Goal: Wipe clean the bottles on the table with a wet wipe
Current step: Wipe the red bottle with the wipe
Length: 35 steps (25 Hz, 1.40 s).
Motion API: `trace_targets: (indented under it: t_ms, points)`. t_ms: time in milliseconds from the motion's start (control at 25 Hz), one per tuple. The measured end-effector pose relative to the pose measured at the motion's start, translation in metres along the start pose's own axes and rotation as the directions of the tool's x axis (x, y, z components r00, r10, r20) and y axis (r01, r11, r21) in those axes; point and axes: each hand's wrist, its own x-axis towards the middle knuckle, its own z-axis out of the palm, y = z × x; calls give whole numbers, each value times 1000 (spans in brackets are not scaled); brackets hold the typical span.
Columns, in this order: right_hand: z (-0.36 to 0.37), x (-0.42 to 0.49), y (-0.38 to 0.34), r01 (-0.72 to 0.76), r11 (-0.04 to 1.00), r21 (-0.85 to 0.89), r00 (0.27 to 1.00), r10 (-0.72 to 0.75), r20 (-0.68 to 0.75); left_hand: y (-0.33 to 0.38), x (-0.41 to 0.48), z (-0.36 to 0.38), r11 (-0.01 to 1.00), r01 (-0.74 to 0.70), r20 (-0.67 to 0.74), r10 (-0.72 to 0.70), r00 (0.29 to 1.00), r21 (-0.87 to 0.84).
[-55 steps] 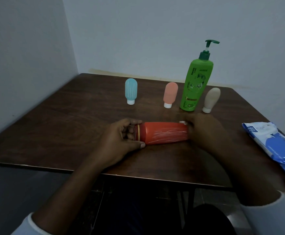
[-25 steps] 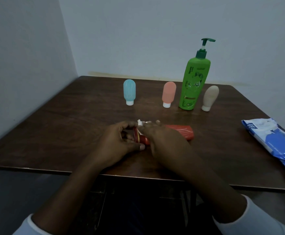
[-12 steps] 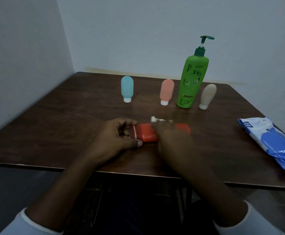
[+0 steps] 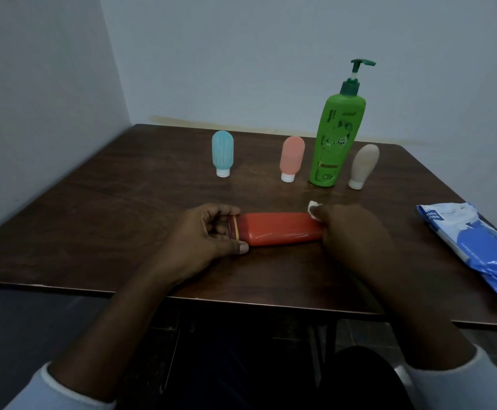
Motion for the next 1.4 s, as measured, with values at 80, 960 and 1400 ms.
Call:
trace_targets:
  t_ms: [80, 960, 1400]
  points:
    - [3, -1, -23, 86, 995, 48, 996, -86, -11, 1, 0, -1, 1000, -1, -9, 1, 1000, 13]
    - [13, -12, -60, 433, 841, 323, 901, -410, -141, 5, -4, 0, 996, -37, 53, 42, 998, -87]
    - [-1, -3, 40, 167, 962, 217, 978, -134, -161, 3, 0, 0, 995, 22, 46, -18, 999, -94]
